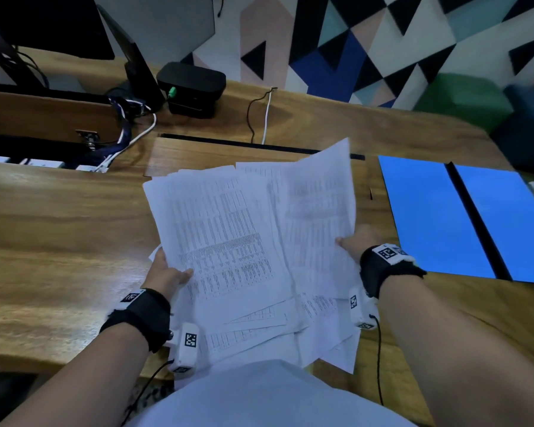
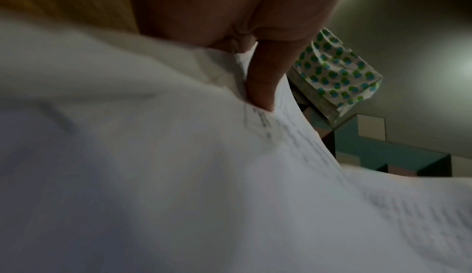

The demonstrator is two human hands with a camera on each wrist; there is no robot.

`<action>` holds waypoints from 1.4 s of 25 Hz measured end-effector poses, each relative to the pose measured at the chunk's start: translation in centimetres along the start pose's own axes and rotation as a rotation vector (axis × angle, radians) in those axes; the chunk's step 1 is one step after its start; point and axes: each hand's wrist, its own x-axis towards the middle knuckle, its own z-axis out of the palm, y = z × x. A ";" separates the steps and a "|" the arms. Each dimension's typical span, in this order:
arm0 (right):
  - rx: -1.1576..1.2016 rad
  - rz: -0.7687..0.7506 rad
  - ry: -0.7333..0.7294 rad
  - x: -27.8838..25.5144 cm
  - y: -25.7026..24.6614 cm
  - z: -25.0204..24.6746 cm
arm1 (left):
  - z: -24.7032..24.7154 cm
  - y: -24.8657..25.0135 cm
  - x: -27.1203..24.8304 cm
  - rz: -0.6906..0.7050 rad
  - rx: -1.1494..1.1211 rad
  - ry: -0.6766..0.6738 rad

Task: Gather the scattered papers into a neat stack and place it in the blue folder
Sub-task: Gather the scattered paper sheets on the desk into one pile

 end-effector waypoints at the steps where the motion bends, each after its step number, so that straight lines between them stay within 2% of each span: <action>1: -0.042 -0.005 -0.030 0.0 -0.2 1.2 | -0.3 0.0 0.1 -0.004 -0.017 0.041; 3: -0.168 -0.050 -0.040 -0.2 -0.8 3.7 | -0.9 0.0 0.5 -0.020 -0.022 0.099; 5: -0.239 -0.107 -0.031 -1.1 -1.3 5.3 | -1.2 -0.2 0.8 -0.043 -0.024 0.092; 8: -0.087 -0.013 -0.082 -1.9 -1.5 6.4 | -0.8 -0.1 0.4 -0.037 -0.018 0.064; 11: -0.138 -0.034 -0.065 -1.7 -1.5 6.2 | -0.6 -0.1 0.0 -0.014 -0.042 0.055; 13: -0.022 -0.068 -0.078 -1.2 -1.2 6.2 | -0.7 -0.1 0.0 -0.007 -0.044 0.046; 16: 0.339 -0.047 -0.170 -1.0 -0.9 6.6 | -0.7 0.2 -0.1 -0.006 -0.021 0.036; 17: 0.397 -0.024 -0.186 -0.9 -0.8 6.8 | -0.6 0.3 -0.2 -0.005 -0.011 0.030; 19: 0.337 -0.002 -0.189 -1.0 -0.8 6.7 | -0.7 0.4 -0.4 -0.007 -0.010 0.022; 21: 0.181 -0.011 -0.092 -1.2 -0.8 5.2 | -0.7 0.4 -0.4 -0.013 -0.006 0.026; 24: 0.090 -0.116 0.186 -2.2 -1.9 0.2 | -0.6 0.7 -0.6 0.000 0.008 0.020; 26: 0.200 -0.251 0.391 -3.1 -3.4 -3.6 | -0.2 1.0 -0.8 0.012 0.002 -0.001; 28: 0.422 -0.370 0.530 -4.4 -5.1 -7.0 | 0.5 1.4 -1.1 0.016 0.012 -0.040; 29: 0.553 -0.418 0.539 -5.0 -5.7 -7.9 | 0.9 1.6 -1.2 0.017 0.029 -0.055; 31: 0.742 -0.484 0.469 -5.5 -6.3 -8.1 | 1.6 1.6 -1.1 0.006 0.071 -0.071; 35: 0.698 -0.385 0.309 -3.8 -4.6 -0.7 | 2.6 1.2 -0.5 -0.025 0.105 -0.069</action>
